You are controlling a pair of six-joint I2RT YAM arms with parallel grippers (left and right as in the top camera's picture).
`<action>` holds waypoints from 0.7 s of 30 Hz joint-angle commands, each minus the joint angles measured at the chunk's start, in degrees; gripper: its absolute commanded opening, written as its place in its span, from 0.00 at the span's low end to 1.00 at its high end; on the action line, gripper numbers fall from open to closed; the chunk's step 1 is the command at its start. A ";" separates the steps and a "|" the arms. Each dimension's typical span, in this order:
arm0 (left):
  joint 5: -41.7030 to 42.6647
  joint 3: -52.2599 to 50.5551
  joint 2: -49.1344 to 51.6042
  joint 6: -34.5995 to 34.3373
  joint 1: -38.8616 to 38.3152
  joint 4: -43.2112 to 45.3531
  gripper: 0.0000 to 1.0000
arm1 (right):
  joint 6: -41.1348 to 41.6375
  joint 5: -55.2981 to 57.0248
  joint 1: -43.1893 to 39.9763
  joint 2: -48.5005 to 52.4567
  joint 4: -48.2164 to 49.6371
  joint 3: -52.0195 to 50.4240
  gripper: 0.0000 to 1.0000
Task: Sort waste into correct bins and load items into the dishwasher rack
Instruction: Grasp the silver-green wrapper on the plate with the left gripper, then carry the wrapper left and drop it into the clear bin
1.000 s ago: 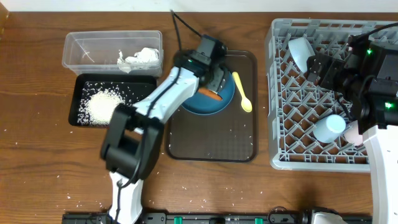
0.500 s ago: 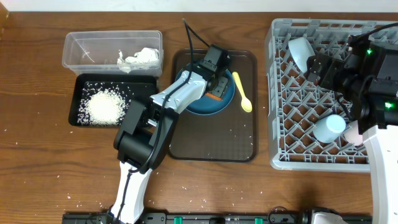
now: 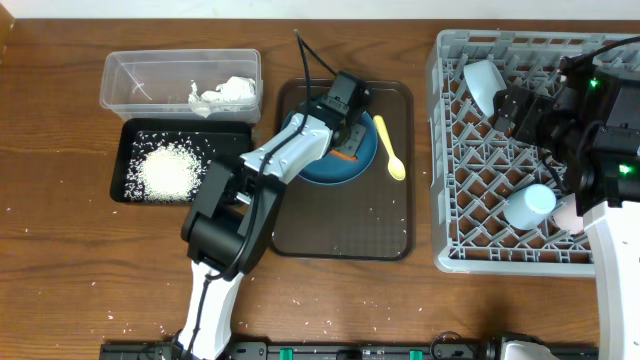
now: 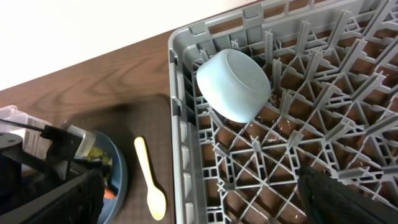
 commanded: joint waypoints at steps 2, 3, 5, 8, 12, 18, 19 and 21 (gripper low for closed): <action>-3.17 1.62 -7.34 -3.93 1.77 -1.11 0.06 | 0.11 0.13 -0.04 0.17 -0.02 0.15 0.97; -4.35 1.62 -9.16 -4.94 2.38 -1.11 0.06 | 0.11 0.13 -0.04 0.17 -0.02 0.17 0.97; -5.29 1.62 -12.55 -5.27 3.76 -1.07 0.06 | 0.11 0.13 -0.04 0.17 -0.02 0.15 0.97; -6.49 1.62 -17.03 -5.25 6.51 -0.79 0.06 | 0.11 0.13 -0.04 0.17 -0.02 0.15 0.97; -12.07 1.60 -19.39 -5.27 11.63 1.36 0.06 | 0.11 0.13 -0.04 0.17 -0.02 0.15 0.97; -12.79 1.36 -14.91 -5.29 20.24 5.38 0.07 | 0.11 0.13 -0.04 0.17 0.00 0.15 0.97; -12.79 1.36 -13.90 -5.29 21.31 6.03 0.07 | 0.11 0.13 -0.04 0.17 0.00 0.15 0.97; -12.76 1.36 -11.96 -5.29 23.23 7.04 0.11 | 0.11 0.13 -0.04 0.17 0.02 0.15 0.97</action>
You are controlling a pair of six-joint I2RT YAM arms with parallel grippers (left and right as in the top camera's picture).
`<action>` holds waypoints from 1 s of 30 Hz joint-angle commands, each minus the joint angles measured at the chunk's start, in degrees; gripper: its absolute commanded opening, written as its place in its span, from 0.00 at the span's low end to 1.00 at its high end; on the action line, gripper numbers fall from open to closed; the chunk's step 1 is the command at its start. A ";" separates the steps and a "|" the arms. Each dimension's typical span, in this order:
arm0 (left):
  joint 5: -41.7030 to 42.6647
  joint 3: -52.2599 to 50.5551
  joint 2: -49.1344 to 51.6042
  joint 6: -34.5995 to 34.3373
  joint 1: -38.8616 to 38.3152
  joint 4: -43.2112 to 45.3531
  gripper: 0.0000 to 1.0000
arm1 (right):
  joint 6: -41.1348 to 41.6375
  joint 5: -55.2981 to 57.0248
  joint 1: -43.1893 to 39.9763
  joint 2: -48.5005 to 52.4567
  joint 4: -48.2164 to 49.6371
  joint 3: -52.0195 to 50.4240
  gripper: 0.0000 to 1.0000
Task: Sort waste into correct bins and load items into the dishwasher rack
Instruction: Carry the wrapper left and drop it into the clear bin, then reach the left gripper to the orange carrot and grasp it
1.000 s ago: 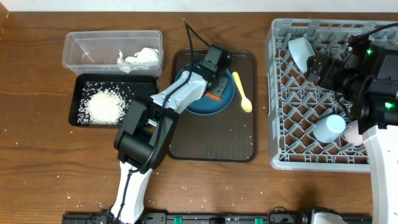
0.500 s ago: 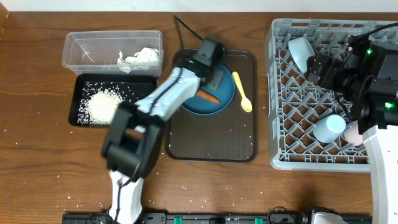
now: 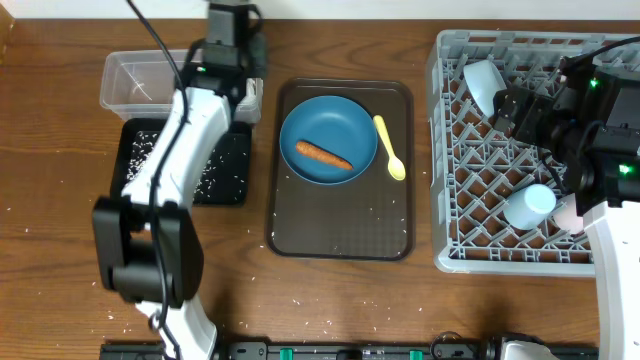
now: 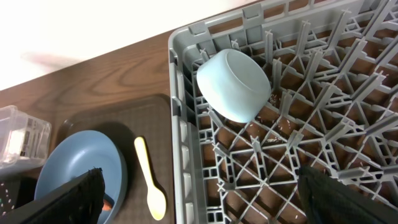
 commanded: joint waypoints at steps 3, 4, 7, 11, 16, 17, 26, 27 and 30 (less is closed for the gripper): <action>-1.40 -0.26 4.76 -1.11 3.85 0.61 0.38 | 0.09 0.13 -0.04 0.17 0.02 0.15 0.97; -1.40 -0.26 4.92 -1.40 4.20 0.44 0.46 | 0.09 0.13 -0.04 0.17 0.02 0.15 0.97; -1.38 -0.22 4.39 -1.51 4.42 0.42 0.59 | 0.09 0.13 -0.04 0.17 0.07 0.15 0.97; -1.01 -0.22 1.77 -1.49 3.67 -0.02 0.77 | 0.09 0.13 -0.04 0.17 0.09 0.15 0.97; -0.83 -0.22 -3.28 -1.51 1.77 -2.19 0.83 | 0.09 0.13 -0.04 0.17 0.07 0.15 0.97; -0.70 -0.22 -4.59 -1.55 1.01 -3.80 0.83 | 0.09 0.13 -0.04 0.17 0.07 0.15 0.97; 5.46 -1.36 -7.37 -17.62 -10.10 -23.47 0.84 | 0.11 0.13 -0.04 0.17 0.13 0.15 0.97; 5.46 -2.12 -6.95 -21.59 -11.28 -24.06 0.84 | 0.11 0.11 -0.04 0.17 0.17 0.15 0.97; 4.87 -4.37 -5.09 -31.87 -14.47 -24.15 0.84 | 0.11 0.09 -0.04 0.17 0.22 0.15 0.96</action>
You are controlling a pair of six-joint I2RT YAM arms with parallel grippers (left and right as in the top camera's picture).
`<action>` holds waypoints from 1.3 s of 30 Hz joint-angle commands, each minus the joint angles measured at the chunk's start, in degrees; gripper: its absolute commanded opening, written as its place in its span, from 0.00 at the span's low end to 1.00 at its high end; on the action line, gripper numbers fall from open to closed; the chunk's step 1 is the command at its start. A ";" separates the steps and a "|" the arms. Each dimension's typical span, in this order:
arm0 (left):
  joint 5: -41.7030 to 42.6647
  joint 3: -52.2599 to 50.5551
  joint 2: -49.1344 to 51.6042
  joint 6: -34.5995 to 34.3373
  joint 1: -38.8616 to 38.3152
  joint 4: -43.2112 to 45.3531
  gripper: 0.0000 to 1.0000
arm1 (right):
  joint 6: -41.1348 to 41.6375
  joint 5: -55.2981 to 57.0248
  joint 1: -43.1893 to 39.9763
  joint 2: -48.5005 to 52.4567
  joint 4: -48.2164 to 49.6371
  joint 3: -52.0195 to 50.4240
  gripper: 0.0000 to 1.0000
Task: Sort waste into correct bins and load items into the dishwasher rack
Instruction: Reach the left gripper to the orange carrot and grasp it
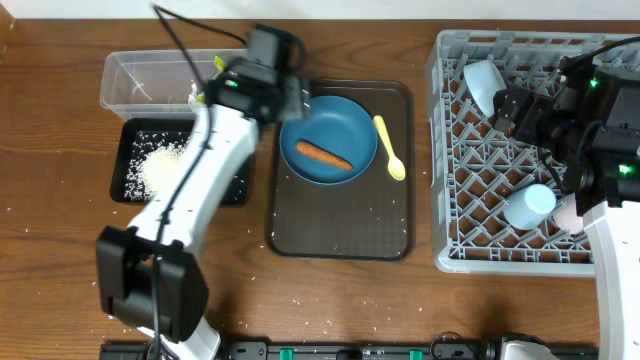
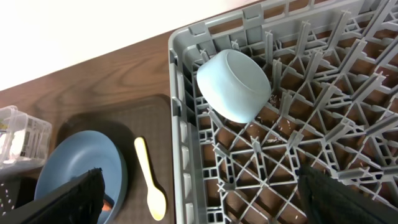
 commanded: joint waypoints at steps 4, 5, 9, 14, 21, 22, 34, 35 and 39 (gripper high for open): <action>-4.35 -3.37 6.23 -22.36 -4.37 0.48 0.84 | 0.13 0.09 -0.04 0.17 0.13 0.15 0.97; -4.61 -3.37 7.37 -23.89 -4.72 0.72 0.84 | 0.13 0.09 -0.04 0.17 0.13 0.17 0.97; -4.59 -3.39 11.50 -29.40 -5.07 1.64 0.84 | 0.13 0.11 -0.04 0.17 0.13 0.15 0.97; -4.48 -3.37 15.65 -30.40 -5.07 6.71 0.84 | 0.13 0.09 -0.04 0.17 0.15 0.15 0.97; -0.92 -3.37 19.41 -30.38 -5.09 8.94 0.83 | 0.13 0.11 -0.04 0.17 0.00 0.15 0.97; -0.87 -3.39 19.67 -30.38 -5.09 8.94 0.84 | 0.13 0.11 -0.04 0.17 0.00 0.15 0.97; 0.70 -3.37 19.87 -29.94 -5.07 8.94 0.48 | 0.11 0.11 -0.04 0.17 0.00 0.15 0.97; 0.90 -3.32 19.80 -29.73 -5.05 8.96 0.47 | 0.11 0.11 -0.04 0.17 0.00 0.17 0.97; 1.03 -2.01 18.84 -26.82 -4.85 8.96 0.41 | 0.11 0.13 -0.04 0.17 0.00 0.15 0.97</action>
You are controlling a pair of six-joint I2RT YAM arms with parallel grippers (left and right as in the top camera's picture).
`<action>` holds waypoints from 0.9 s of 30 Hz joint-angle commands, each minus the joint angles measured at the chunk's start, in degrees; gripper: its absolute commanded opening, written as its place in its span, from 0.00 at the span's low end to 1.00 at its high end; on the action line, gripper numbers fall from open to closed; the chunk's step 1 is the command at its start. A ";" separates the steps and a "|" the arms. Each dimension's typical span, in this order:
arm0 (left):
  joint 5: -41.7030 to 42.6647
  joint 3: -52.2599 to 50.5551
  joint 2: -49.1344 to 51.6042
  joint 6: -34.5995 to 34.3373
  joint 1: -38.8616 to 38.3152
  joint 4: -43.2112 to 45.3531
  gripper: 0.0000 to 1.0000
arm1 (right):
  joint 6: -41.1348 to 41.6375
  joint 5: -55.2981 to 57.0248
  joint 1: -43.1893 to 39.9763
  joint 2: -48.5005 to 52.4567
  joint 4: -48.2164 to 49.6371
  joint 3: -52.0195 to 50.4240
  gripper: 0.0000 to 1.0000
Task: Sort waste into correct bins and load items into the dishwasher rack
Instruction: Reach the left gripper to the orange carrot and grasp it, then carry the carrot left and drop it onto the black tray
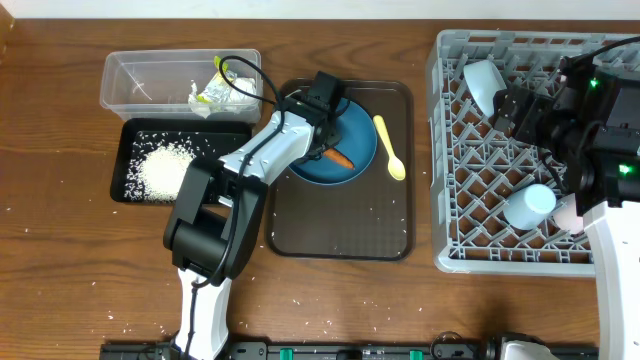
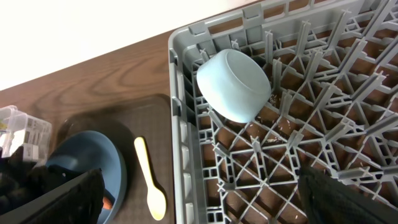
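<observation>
In the overhead view my left gripper (image 1: 326, 145) is down on the blue plate (image 1: 362, 135), right at the orange carrot (image 1: 341, 159). Its fingers hide most of the carrot, so their state is unclear. A yellow spoon (image 1: 388, 148) lies right of the plate on the brown tray (image 1: 340, 225). My right gripper (image 2: 202, 200) hovers open over the grey dishwasher rack (image 1: 445, 150), holding nothing. A light blue bowl (image 2: 235, 84) sits in the rack's far left corner. The clear bin (image 1: 130, 75) holds white tissue and a yellow-green wrapper (image 1: 214, 90).
A black tray of rice (image 1: 165, 168) sits below the clear bin. A pale cup (image 1: 528, 205) lies in the rack's near part. Rice grains are scattered on the wooden table (image 1: 60, 260).
My left gripper was at the plate's left rim beside the clear bin. It is now down on the plate at the carrot. The right arm has not moved.
First my left gripper was down on the plate beside the carrot, and the bin held only tissue. Then it was over the clear bin. Later a yellow-green wrapper lay in the bin and the gripper stood by the plate. Now it is on the plate again.
</observation>
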 commanded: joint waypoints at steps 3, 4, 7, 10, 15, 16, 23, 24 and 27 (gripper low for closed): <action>0.11 2.62 -1.86 7.30 0.31 -0.13 0.35 | 0.11 0.13 -0.04 0.17 0.04 0.17 0.98; 0.09 2.86 -2.51 7.74 0.31 -0.13 0.34 | 0.11 0.11 -0.04 0.17 0.04 0.17 0.98; 0.09 3.02 -4.94 9.25 0.33 0.11 0.32 | 0.11 0.11 -0.04 0.17 0.07 0.15 0.98; -0.15 3.02 -7.61 10.91 0.39 0.26 0.32 | 0.11 0.11 -0.04 0.17 0.07 0.15 0.98; -3.80 3.02 -14.49 15.17 1.07 -1.03 0.32 | 0.11 0.11 -0.04 0.17 0.07 0.15 0.98; -5.68 3.02 -16.37 15.19 1.51 -1.92 0.32 | 0.11 0.11 -0.04 0.17 0.07 0.15 0.98; -15.65 3.02 -26.62 15.15 9.35 -11.21 0.33 | 0.13 0.11 -0.04 0.17 0.07 0.17 0.99; -16.48 3.02 -27.12 15.15 11.06 -12.28 0.33 | 0.13 0.11 -0.04 0.17 0.07 0.17 0.99; -17.11 2.80 -26.91 15.13 17.25 -14.60 0.33 | 0.13 0.11 -0.04 0.17 0.13 0.15 0.99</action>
